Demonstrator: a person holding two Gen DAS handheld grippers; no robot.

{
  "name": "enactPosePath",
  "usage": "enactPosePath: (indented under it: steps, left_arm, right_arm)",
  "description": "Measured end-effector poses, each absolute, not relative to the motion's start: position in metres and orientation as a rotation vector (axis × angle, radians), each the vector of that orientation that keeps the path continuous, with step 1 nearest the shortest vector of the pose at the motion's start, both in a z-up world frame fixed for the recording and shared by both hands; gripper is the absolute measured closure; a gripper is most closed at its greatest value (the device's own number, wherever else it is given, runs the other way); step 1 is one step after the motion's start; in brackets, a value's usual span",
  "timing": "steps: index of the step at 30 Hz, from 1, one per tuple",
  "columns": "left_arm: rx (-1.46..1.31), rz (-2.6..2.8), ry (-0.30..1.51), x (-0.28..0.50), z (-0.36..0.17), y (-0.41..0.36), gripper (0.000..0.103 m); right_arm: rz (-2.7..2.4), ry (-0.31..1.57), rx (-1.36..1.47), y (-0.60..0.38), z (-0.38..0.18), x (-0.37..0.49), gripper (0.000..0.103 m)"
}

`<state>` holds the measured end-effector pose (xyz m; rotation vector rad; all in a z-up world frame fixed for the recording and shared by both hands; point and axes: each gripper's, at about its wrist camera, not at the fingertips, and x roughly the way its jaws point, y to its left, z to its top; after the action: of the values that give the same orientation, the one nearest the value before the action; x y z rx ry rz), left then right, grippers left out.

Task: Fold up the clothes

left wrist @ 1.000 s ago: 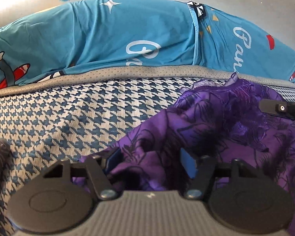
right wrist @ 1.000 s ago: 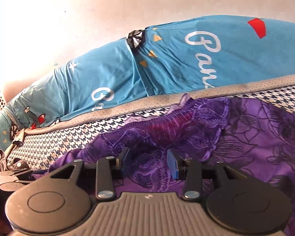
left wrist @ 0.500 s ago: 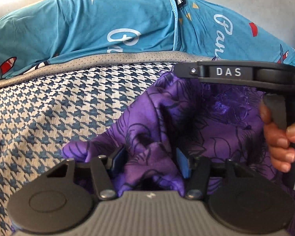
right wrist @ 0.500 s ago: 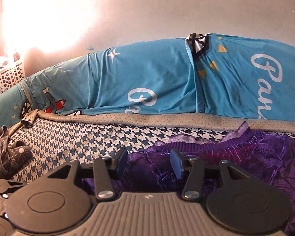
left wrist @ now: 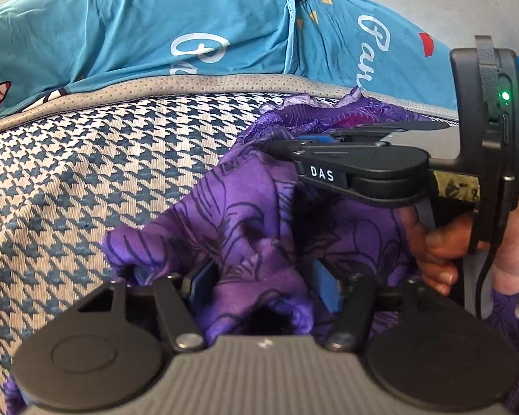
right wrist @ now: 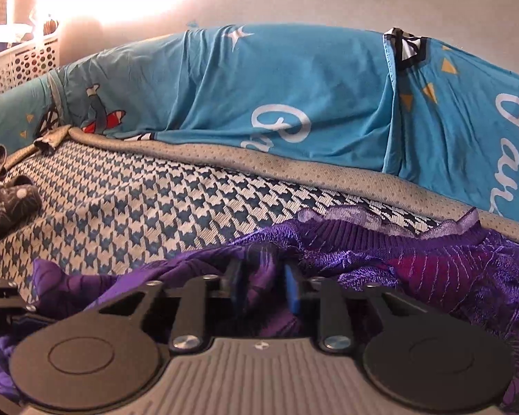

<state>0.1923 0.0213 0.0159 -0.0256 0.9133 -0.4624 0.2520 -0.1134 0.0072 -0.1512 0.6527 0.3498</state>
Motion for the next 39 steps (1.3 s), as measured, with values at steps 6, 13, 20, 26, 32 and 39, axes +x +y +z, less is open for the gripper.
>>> enactPosePath:
  steps: [6,13,20,26,32,39]
  left_arm:
    - [-0.146,-0.482,0.807,0.192,0.048,0.046,0.019]
    - [-0.354,-0.303,0.763,0.216,0.053,0.076,0.014]
    - [-0.402,-0.212,0.843,0.235,0.027,0.072,0.011]
    - [-0.358,-0.244,0.923,0.235,0.012,0.057,0.011]
    - [-0.315,-0.42,0.9,0.22,0.019,0.036,0.011]
    - [-0.187,-0.584,0.857,0.194,0.03,0.011,0.011]
  right_arm:
    - [0.359,0.619,-0.096,-0.127,0.02,0.244,0.098]
    - [0.356,0.568,-0.139,-0.133,0.042,0.213,0.098]
    - [0.366,0.594,-0.215,-0.144,0.045,0.174,0.098]
    - [0.343,0.691,-0.265,-0.15,0.03,0.156,0.098]
    - [0.328,0.787,-0.303,-0.157,0.016,0.156,0.098]
    - [0.34,0.836,-0.034,-0.195,0.039,0.169,0.095]
